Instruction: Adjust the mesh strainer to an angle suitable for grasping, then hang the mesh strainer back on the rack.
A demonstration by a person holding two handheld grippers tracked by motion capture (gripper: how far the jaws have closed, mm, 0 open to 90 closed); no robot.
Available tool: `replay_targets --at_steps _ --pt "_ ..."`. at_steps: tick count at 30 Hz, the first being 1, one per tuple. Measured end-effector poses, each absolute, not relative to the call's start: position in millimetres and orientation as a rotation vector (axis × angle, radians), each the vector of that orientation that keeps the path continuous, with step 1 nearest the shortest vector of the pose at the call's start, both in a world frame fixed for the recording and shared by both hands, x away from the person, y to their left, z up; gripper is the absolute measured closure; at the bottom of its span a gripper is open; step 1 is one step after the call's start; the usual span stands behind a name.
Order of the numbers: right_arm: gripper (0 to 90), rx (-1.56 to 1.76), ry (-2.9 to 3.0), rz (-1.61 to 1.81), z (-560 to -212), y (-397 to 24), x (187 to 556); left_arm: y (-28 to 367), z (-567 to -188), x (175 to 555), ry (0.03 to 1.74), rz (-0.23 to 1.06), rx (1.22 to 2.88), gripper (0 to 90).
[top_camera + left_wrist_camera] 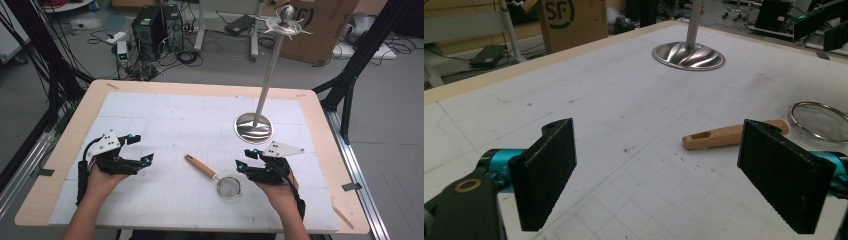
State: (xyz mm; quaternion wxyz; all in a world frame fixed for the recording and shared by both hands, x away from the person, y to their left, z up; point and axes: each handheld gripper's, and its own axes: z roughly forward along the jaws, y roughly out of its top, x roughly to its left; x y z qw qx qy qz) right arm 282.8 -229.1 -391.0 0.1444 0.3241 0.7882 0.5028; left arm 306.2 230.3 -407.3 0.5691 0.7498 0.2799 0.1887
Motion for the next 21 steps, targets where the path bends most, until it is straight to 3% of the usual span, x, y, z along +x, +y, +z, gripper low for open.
replay_targets --at_steps 9,21 --pt "38.7 0.933 2.274 1.429 -389.4 -226.0 284.6 231.7 -406.3 305.1 0.661 0.449 1.763 16.3" --pt "37.4 0.901 2.312 1.393 -382.8 -214.0 286.6 233.6 -404.5 305.8 0.663 0.457 1.753 16.3"
